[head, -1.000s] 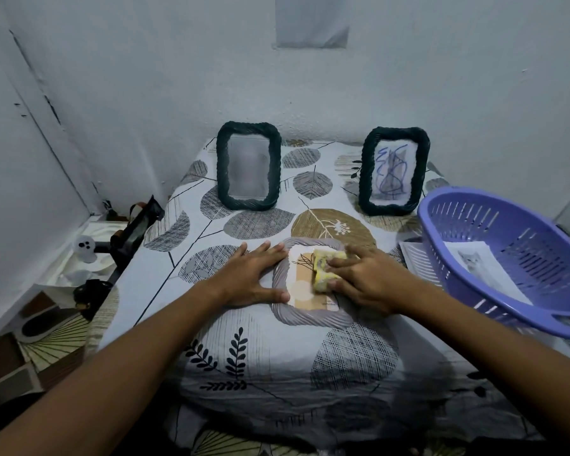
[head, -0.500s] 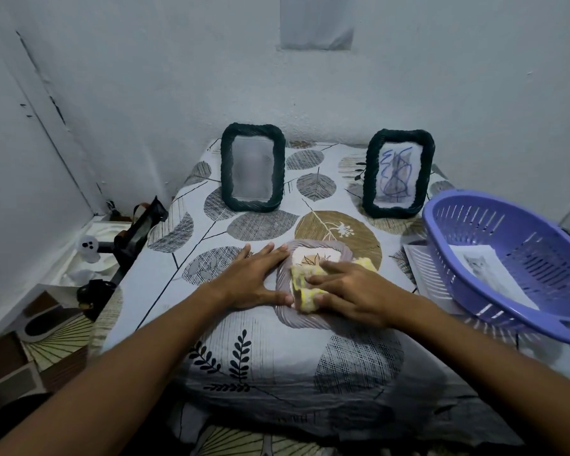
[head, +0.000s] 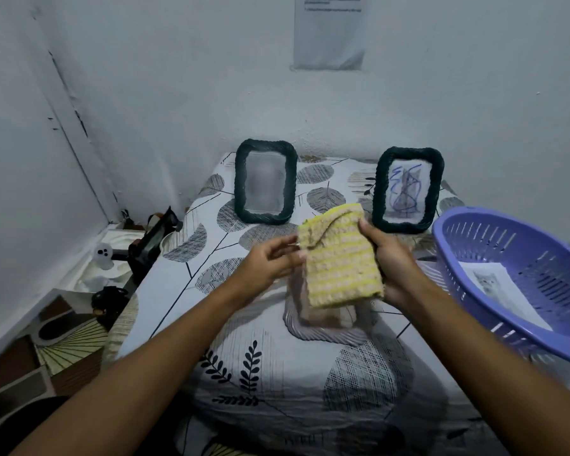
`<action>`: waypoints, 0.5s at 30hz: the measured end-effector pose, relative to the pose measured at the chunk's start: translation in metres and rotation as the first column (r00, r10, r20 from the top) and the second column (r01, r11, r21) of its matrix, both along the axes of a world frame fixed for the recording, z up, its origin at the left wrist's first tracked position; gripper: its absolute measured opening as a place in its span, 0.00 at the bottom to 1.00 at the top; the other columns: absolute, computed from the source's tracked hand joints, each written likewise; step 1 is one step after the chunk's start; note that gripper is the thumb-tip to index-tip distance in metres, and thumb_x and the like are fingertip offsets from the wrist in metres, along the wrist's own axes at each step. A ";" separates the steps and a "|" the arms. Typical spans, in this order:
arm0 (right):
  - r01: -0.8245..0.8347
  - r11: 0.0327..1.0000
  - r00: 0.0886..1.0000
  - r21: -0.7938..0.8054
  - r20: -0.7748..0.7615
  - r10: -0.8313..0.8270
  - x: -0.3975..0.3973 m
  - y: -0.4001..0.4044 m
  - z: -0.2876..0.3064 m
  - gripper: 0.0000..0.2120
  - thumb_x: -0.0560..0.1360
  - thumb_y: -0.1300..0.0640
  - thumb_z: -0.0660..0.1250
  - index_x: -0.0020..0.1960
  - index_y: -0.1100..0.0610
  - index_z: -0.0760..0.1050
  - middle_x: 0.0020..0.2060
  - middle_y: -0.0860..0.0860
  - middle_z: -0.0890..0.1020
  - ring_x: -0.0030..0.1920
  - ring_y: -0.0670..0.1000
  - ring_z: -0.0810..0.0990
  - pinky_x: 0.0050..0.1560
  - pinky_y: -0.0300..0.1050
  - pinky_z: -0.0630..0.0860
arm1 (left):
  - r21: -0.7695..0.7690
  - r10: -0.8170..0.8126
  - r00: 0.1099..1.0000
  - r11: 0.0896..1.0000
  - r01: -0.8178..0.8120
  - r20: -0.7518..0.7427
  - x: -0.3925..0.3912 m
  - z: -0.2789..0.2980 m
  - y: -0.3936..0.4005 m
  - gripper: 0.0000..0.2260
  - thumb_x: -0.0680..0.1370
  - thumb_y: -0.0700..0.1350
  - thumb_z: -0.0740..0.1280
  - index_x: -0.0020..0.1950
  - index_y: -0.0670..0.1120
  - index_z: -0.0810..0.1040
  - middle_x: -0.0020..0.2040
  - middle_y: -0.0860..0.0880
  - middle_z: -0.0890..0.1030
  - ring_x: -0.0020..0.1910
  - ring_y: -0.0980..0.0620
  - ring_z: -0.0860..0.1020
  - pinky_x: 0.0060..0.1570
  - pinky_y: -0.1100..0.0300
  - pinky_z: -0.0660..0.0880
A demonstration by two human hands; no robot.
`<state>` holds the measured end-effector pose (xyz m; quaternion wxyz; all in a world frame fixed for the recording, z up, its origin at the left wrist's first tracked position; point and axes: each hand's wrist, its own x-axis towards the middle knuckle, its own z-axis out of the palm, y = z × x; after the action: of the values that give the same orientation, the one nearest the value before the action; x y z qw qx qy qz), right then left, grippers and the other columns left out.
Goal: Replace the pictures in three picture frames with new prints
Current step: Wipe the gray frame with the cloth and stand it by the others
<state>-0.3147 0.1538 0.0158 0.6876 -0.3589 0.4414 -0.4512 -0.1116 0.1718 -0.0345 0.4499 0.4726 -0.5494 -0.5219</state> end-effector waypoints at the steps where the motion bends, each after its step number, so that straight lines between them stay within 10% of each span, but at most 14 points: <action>1: -0.011 0.999 0.999 0.034 0.039 0.010 0.009 0.002 -0.001 0.16 0.80 0.49 0.60 0.56 0.61 0.77 0.46 0.60 0.85 0.44 0.58 0.85 0.42 0.54 0.81 | 0.065 0.014 0.992 0.998 -0.006 -0.125 -0.003 0.003 0.001 0.20 0.71 0.48 0.73 0.61 0.46 0.77 0.53 0.48 0.82 0.50 0.51 0.80 0.50 0.57 0.77; 5: -0.060 0.995 0.995 0.079 0.083 0.053 0.050 0.002 -0.013 0.18 0.81 0.49 0.59 0.60 0.61 0.75 0.52 0.61 0.83 0.49 0.58 0.84 0.42 0.53 0.81 | 0.190 0.182 0.930 0.974 -0.125 -0.319 0.005 0.012 0.007 0.14 0.72 0.36 0.71 0.57 0.37 0.78 0.50 0.40 0.83 0.46 0.45 0.82 0.47 0.52 0.81; 11: -0.216 0.975 0.880 0.058 -0.420 0.220 0.104 -0.005 -0.024 0.03 0.77 0.62 0.65 0.48 0.63 0.75 0.41 0.58 0.80 0.39 0.56 0.80 0.37 0.48 0.77 | 0.350 0.335 0.935 0.895 -0.277 -0.117 0.074 0.010 0.022 0.08 0.73 0.34 0.70 0.52 0.34 0.77 0.45 0.39 0.83 0.37 0.47 0.83 0.34 0.58 0.81; 15: -0.284 0.959 0.703 -0.019 -0.684 0.194 0.136 -0.013 -0.045 0.11 0.72 0.60 0.69 0.50 0.66 0.78 0.45 0.62 0.81 0.45 0.60 0.82 0.47 0.57 0.81 | 0.322 0.323 0.940 0.883 -0.342 0.115 0.105 0.003 0.030 0.07 0.73 0.36 0.71 0.38 0.41 0.74 0.29 0.48 0.79 0.25 0.54 0.78 0.24 0.65 0.72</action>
<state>-0.1791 0.1412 -0.0291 0.5096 -0.5938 0.5813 -0.2232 -0.0068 0.2017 -0.0311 0.4291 0.6445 -0.3756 -0.5093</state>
